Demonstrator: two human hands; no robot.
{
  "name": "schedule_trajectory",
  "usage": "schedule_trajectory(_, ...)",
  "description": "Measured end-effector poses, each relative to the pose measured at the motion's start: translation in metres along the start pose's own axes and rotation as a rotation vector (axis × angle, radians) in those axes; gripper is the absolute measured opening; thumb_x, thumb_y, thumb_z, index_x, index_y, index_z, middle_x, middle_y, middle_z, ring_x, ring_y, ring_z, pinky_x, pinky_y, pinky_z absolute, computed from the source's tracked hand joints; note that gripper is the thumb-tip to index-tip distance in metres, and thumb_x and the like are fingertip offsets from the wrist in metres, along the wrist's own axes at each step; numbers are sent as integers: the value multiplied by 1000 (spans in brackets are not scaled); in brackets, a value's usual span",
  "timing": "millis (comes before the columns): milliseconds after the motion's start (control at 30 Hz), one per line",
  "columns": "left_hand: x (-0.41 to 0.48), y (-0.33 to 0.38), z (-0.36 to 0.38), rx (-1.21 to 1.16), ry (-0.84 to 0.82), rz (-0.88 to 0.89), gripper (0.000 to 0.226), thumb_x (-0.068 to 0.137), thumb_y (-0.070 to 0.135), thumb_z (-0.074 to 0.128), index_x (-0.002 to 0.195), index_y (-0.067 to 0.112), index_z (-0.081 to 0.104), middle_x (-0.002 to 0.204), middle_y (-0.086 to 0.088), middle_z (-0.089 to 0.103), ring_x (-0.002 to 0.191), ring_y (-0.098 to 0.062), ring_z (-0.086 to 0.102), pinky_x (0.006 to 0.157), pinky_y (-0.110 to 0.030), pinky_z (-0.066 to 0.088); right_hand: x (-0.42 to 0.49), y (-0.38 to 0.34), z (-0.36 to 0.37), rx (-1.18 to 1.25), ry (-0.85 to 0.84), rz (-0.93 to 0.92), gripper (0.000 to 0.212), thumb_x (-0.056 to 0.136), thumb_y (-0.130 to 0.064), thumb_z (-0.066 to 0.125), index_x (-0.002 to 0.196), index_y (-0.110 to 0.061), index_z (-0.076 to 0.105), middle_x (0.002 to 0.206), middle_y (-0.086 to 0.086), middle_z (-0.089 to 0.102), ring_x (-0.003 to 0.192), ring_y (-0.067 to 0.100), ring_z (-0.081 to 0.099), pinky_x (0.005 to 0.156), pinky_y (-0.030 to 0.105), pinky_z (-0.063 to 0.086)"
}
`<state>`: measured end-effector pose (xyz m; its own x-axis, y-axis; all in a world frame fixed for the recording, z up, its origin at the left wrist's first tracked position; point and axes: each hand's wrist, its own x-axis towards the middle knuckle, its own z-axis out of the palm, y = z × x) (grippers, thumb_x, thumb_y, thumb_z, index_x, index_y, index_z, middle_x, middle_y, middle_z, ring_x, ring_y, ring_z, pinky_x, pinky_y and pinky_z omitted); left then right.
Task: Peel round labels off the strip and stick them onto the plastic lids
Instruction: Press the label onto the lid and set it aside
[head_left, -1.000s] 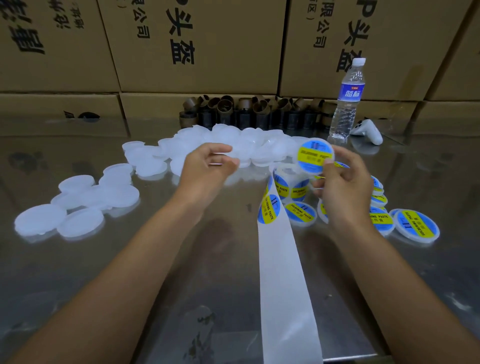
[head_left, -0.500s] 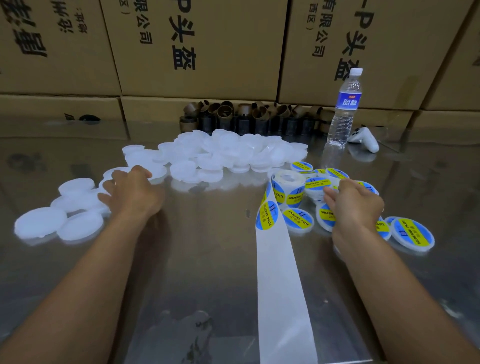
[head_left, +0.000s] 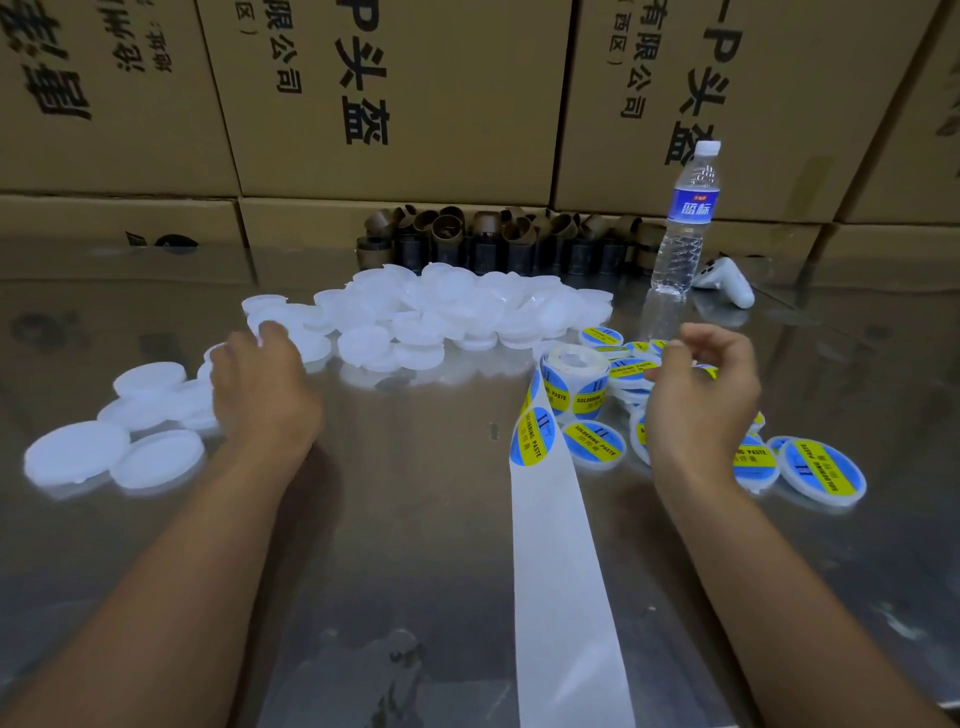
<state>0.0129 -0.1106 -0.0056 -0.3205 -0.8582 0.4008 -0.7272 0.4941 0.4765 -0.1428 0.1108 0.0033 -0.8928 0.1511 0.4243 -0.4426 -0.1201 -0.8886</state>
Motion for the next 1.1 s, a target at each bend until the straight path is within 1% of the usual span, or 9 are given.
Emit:
schedule_trajectory(133, -12, 36, -8, -487, 28, 255, 49, 90, 7, 60, 135, 13, 43, 135, -7, 48, 126, -20, 40, 102, -33, 33, -11, -5, 3, 61, -318, 14, 22, 90, -4, 54, 82, -25, 56, 75, -6, 59, 54, 5, 56, 52, 14, 42)
schedule_trajectory(267, -45, 69, -6, -782, -212, 525, 54, 87, 10, 67, 135, 19, 44, 127, 7, 53, 118, 0, 46, 97, -15, 37, -16, -8, 6, 73, -601, 130, 14, 93, -14, 56, 83, -20, 64, 65, -7, 64, 47, 5, 51, 49, 16, 44)
schedule_trajectory(367, -65, 81, 1, -820, -259, 649, 54, 85, 10, 69, 132, 21, 46, 128, 9, 54, 118, 3, 46, 89, -2, 33, -18, -8, 6, 68, -712, 142, 18, 93, -17, 55, 79, -18, 66, 59, -6, 63, 44, 9, 47, 46, 15, 39)
schedule_trajectory(467, -75, 88, 5, -784, -273, 748, 57, 82, 9, 72, 132, 21, 47, 127, 13, 53, 122, -2, 46, 96, -8, 32, -18, -7, 5, 71, -746, 131, 37, 94, -28, 55, 58, -24, 64, 47, -4, 49, 44, 12, 43, 47, 18, 36)
schedule_trajectory(600, -80, 90, 5, -753, -271, 866, 58, 80, 8, 73, 133, 13, 48, 126, 13, 51, 120, -4, 46, 101, -11, 33, -17, -6, 4, 112, -733, 188, 30, 92, -25, 58, 67, -30, 73, 41, -8, 44, 40, 7, 38, 44, 15, 36)
schedule_trajectory(733, -80, 94, 3, -1037, -381, 591, 47, 88, 10, 67, 127, 26, 47, 130, 8, 55, 121, 2, 49, 100, -18, 42, -16, -7, 5, 175, -731, 291, 20, 91, -19, 60, 76, -18, 73, 57, 2, 55, 44, 9, 43, 45, 16, 39)
schedule_trajectory(900, -67, 94, 1, -1398, -558, 74, 17, 98, 12, 50, 111, 16, 60, 103, -2, 68, 91, -9, 66, 81, -22, 53, -15, -9, 5, 225, -738, 376, 12, 90, -18, 60, 82, -14, 68, 59, 1, 58, 43, 11, 48, 49, 18, 44)
schedule_trajectory(1000, -65, 92, 3, -1430, -666, -11, 18, 99, 12, 47, 99, 12, 64, 89, -3, 68, 77, -13, 65, 66, -21, 53, -17, -12, 5, 203, -777, 380, 9, 91, -17, 59, 86, -11, 63, 56, -4, 60, 41, 10, 52, 53, 22, 46)
schedule_trajectory(1100, -65, 92, 6, -1397, -726, -5, 27, 100, 20, 46, 110, 3, 64, 99, -7, 68, 86, -18, 64, 76, -29, 51, -18, -14, 4, 195, -802, 379, 9, 90, -16, 59, 82, -14, 60, 60, 0, 64, 44, 13, 57, 55, 23, 49)
